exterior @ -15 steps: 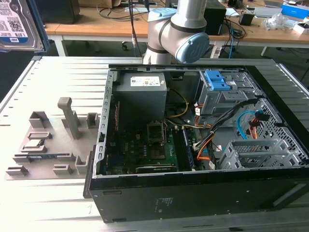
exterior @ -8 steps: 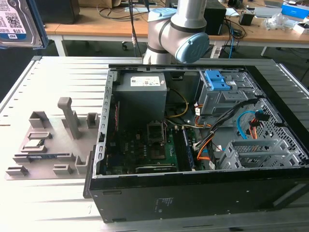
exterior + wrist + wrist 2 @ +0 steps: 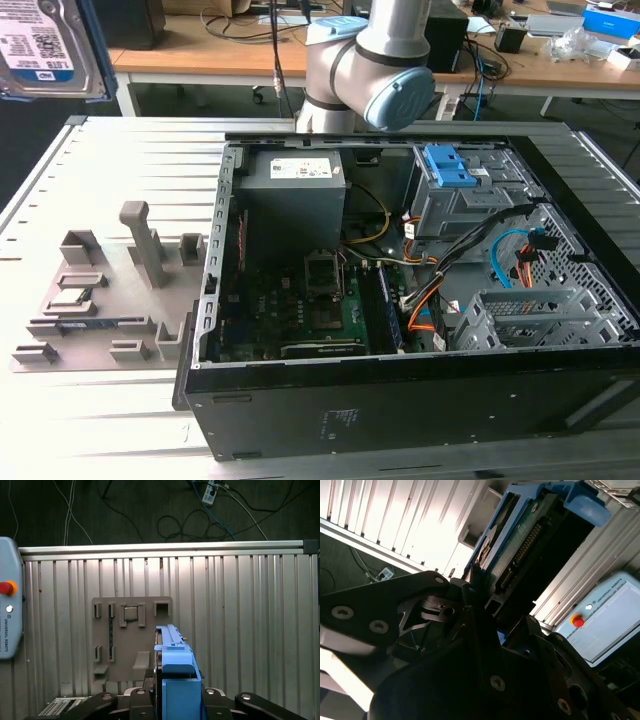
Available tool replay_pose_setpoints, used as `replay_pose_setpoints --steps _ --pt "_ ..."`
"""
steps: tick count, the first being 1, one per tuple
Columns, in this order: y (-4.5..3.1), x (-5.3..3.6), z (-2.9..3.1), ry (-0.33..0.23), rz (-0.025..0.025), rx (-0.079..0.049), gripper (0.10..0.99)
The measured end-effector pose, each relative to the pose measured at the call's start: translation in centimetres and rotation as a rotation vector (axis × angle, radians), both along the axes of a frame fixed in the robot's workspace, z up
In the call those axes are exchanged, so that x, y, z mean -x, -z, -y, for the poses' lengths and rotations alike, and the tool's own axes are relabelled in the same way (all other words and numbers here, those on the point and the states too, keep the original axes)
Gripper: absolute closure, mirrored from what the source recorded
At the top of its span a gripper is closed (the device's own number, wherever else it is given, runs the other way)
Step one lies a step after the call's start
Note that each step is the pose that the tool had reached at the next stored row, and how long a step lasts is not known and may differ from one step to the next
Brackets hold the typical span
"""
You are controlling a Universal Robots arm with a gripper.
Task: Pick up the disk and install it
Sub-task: 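Pick up the disk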
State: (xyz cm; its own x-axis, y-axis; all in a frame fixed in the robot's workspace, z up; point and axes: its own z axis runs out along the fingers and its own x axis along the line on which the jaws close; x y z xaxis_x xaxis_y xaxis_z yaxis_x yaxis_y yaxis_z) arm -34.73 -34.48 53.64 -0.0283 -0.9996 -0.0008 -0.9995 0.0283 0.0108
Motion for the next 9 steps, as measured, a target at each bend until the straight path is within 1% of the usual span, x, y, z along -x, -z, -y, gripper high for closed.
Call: replay_pose_setpoints --steps 1,3,6,9 --pt "0.0 -0.53 0.0 0.0 0.0 0.0 0.722" --pt "-0.01 -1.15 0.0 0.0 -0.0001 0.0 0.722" --pt "0.0 -2.55 0.0 0.0 0.0 0.0 0.722" --pt "0.0 -3.45 0.0 0.0 -0.0001 0.0 0.722"
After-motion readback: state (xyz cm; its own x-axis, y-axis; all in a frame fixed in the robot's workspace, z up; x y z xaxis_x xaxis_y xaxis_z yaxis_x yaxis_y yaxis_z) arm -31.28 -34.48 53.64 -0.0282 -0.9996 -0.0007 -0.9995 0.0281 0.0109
